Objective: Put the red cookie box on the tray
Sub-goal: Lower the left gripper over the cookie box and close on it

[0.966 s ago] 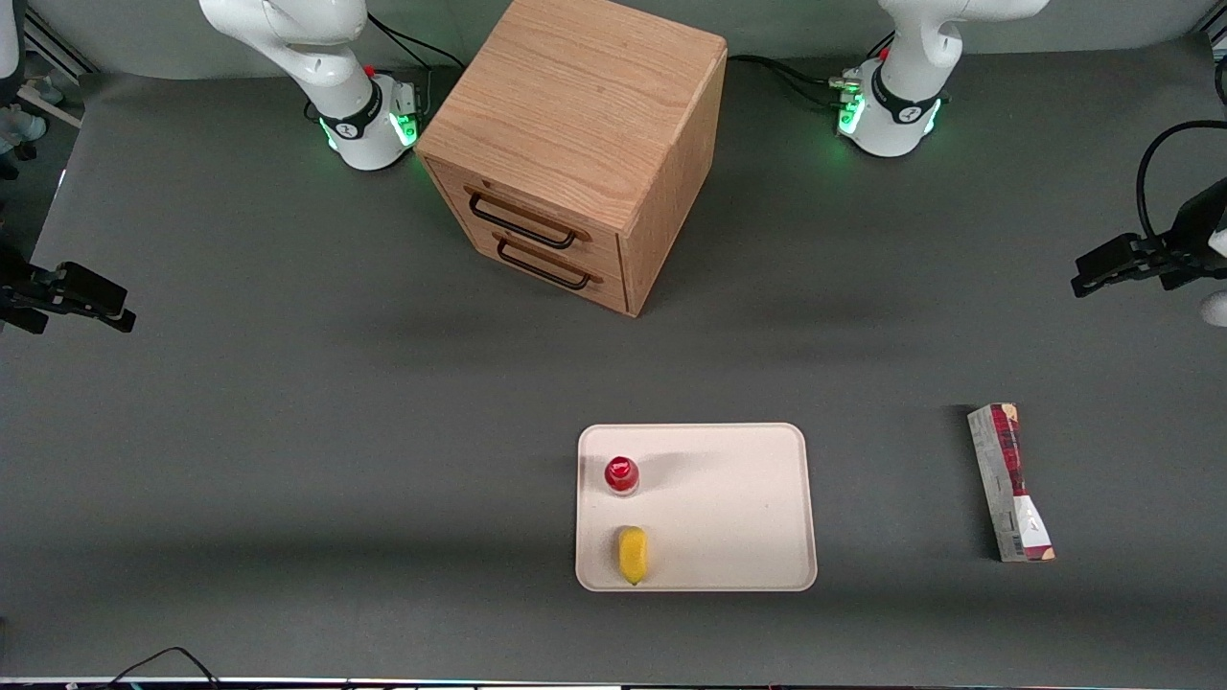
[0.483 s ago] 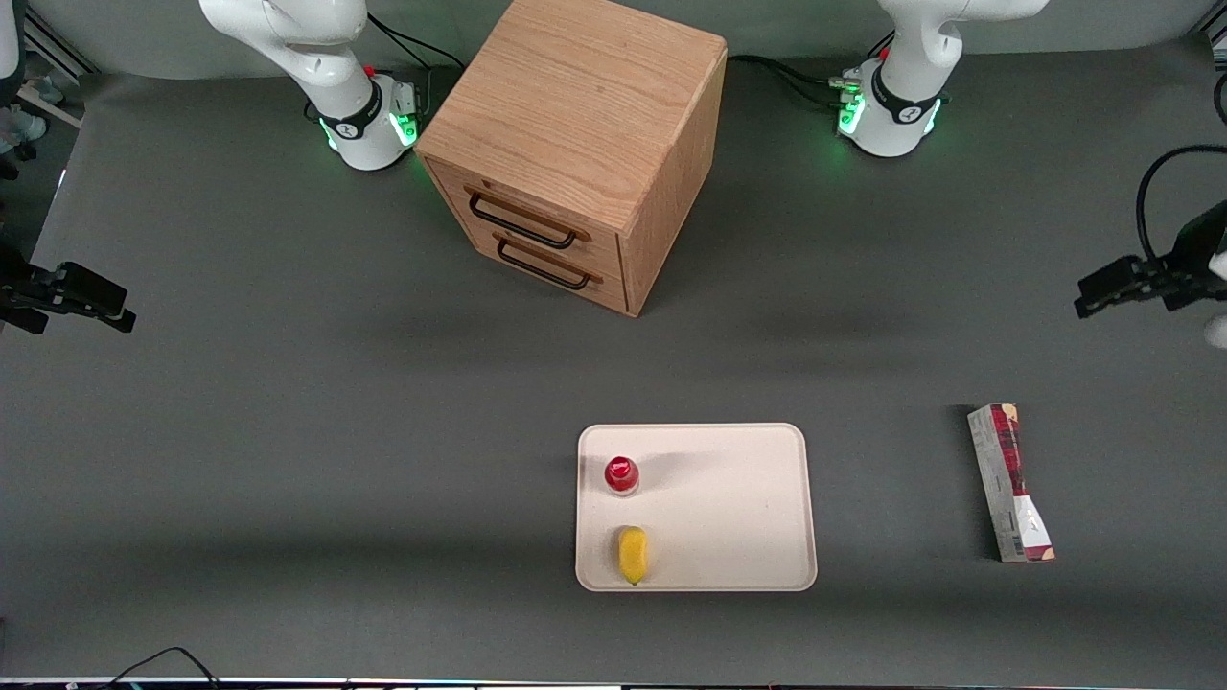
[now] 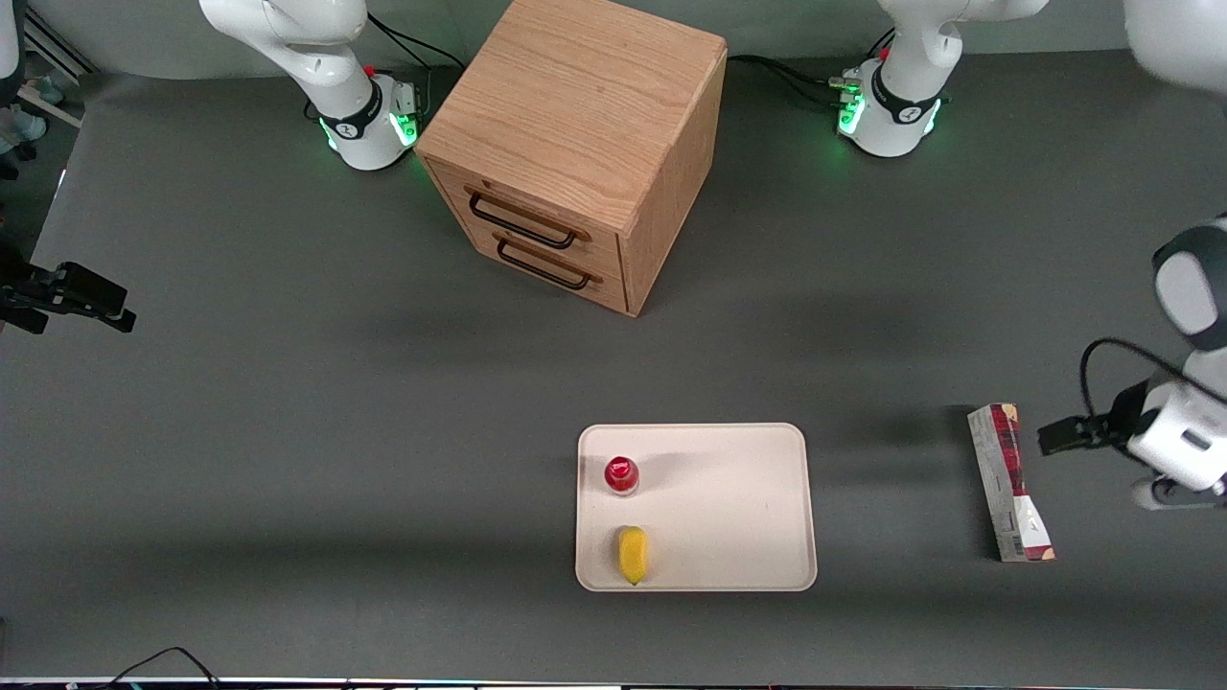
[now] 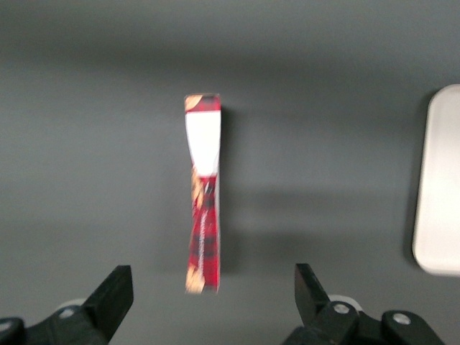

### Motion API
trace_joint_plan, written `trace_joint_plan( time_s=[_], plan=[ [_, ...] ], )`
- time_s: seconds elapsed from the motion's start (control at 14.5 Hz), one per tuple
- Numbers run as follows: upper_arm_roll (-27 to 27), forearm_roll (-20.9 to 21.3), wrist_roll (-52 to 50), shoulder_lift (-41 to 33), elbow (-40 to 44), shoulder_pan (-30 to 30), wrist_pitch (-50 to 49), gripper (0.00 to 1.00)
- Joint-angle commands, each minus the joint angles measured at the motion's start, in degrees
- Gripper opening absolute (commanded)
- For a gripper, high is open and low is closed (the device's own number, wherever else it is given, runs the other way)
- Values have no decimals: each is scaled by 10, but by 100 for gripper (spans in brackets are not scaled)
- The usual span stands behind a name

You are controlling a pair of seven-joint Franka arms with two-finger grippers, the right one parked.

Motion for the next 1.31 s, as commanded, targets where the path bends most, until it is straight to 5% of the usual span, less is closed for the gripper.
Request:
trace_joint_plan(
  time_s=[0.0,0.48,0.69,0.9,1.24],
  plan=[
    [5,-21,10,69,29,2,50,100],
    [5,-21,11,171,19,7,171,96],
    [4,-14,10,178,11,6,174,38],
    [3,-11,11,182,4,6,187,0],
    [3,-11,10,172,14,2,162,0]
  ],
)
